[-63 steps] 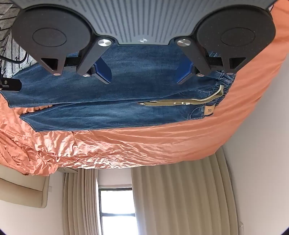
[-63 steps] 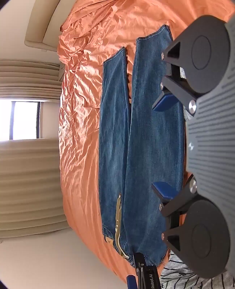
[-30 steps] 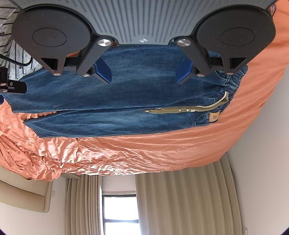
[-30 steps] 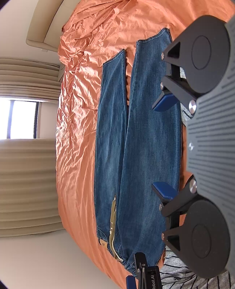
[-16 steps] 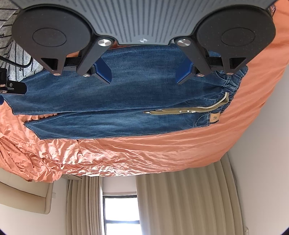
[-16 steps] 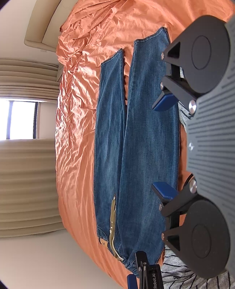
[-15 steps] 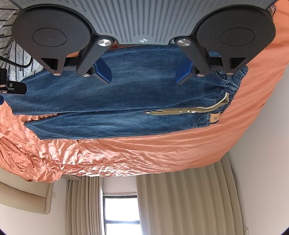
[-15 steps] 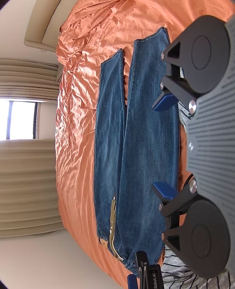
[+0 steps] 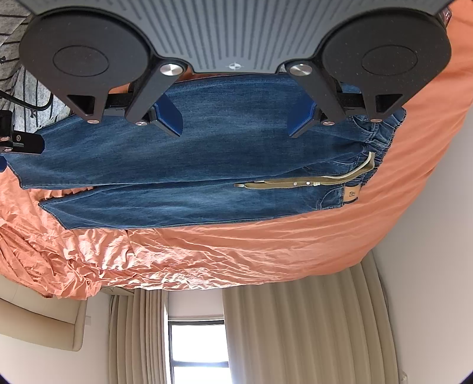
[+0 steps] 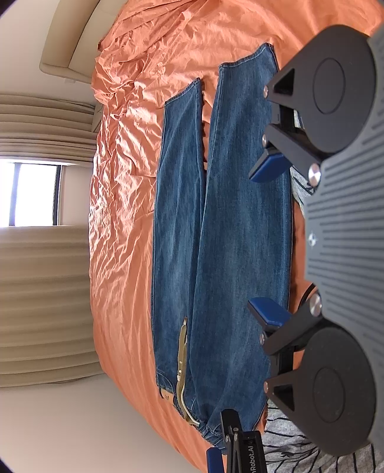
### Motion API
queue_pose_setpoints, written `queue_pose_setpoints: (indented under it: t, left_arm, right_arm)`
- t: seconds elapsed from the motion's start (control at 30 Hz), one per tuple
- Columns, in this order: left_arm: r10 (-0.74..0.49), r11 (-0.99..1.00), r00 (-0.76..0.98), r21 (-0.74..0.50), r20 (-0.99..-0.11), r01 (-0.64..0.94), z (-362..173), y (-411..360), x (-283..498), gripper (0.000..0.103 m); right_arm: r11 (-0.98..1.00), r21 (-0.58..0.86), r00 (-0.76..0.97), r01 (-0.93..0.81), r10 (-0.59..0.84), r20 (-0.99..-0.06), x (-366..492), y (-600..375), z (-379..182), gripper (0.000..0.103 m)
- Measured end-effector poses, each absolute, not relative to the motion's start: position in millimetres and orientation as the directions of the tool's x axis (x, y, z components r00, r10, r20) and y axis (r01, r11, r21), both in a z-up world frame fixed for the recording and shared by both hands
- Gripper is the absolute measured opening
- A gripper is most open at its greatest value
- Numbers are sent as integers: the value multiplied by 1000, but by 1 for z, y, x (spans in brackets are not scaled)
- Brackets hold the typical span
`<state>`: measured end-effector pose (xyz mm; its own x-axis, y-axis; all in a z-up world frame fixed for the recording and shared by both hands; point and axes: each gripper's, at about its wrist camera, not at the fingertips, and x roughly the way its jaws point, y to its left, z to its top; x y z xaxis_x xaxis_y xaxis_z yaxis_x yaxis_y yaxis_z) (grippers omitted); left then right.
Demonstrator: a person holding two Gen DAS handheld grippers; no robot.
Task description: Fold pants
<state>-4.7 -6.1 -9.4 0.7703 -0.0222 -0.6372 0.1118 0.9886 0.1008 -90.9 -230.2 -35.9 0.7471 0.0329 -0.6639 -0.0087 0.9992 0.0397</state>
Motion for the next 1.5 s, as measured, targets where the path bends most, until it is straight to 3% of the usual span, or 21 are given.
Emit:
queue_pose_setpoints:
  t: [1.0,1.2,1.4,1.5]
  left_arm:
    - [-63,987,752,70,-656,144,-9,-7,-4,93]
    - [-95,985,744,46,-661,166,-9,4,2,81]
    - [-145,965,716,62,-682,255,-8,35,17,51]
    - [-130,935,706,151,-696,321,-9,54,29,49]
  right_arm:
    - [1000,30,744,5,16,-667,-94,-229,-36,81]
    - [998,53,757,-22,51,-652,-94,-237,-42,81]
    - [995,-18,786,-103,70,-614,-87,-262,-50,81]
    - [993,-63,779,-102,41,-626,-76,-280,-55,81]
